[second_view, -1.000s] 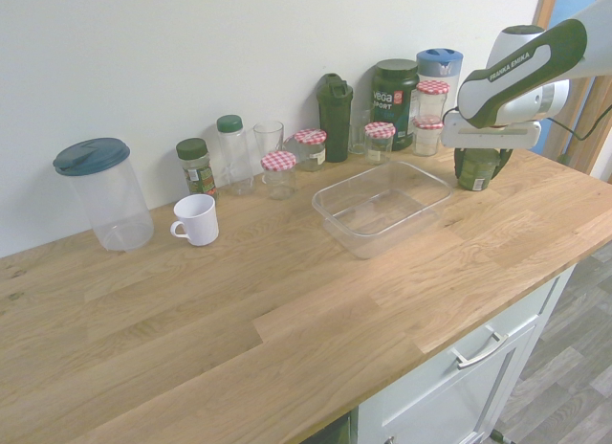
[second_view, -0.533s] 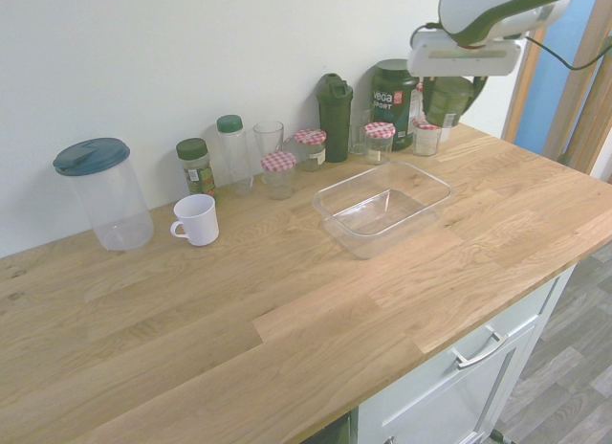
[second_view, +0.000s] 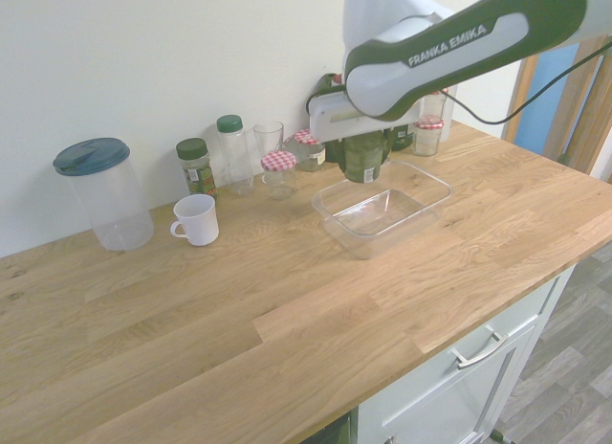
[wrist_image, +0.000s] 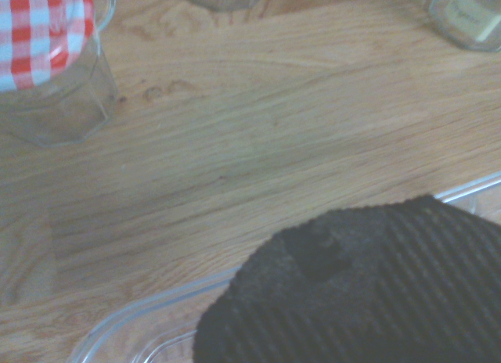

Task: Put the cereal into the container

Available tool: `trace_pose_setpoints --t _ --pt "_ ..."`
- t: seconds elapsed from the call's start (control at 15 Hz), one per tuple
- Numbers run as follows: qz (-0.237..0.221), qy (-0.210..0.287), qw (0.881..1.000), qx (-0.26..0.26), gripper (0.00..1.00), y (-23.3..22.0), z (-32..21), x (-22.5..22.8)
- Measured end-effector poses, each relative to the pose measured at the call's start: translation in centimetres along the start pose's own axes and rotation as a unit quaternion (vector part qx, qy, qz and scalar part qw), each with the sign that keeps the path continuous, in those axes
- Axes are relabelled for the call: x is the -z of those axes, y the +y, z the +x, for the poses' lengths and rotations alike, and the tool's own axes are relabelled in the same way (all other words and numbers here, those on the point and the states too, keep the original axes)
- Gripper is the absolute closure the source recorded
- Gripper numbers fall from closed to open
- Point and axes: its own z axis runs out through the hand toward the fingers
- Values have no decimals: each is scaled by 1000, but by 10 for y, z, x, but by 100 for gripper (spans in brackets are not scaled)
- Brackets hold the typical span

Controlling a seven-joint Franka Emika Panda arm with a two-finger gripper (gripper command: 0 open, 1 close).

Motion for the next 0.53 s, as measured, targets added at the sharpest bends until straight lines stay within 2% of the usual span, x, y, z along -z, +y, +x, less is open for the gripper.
trace_pose_setpoints --t 0.2,0.53 --pt "-12 -5 1000 1 100 -3 -10 -34" --pt "-19 -10 1000 -3 100 -3 -13 -59"
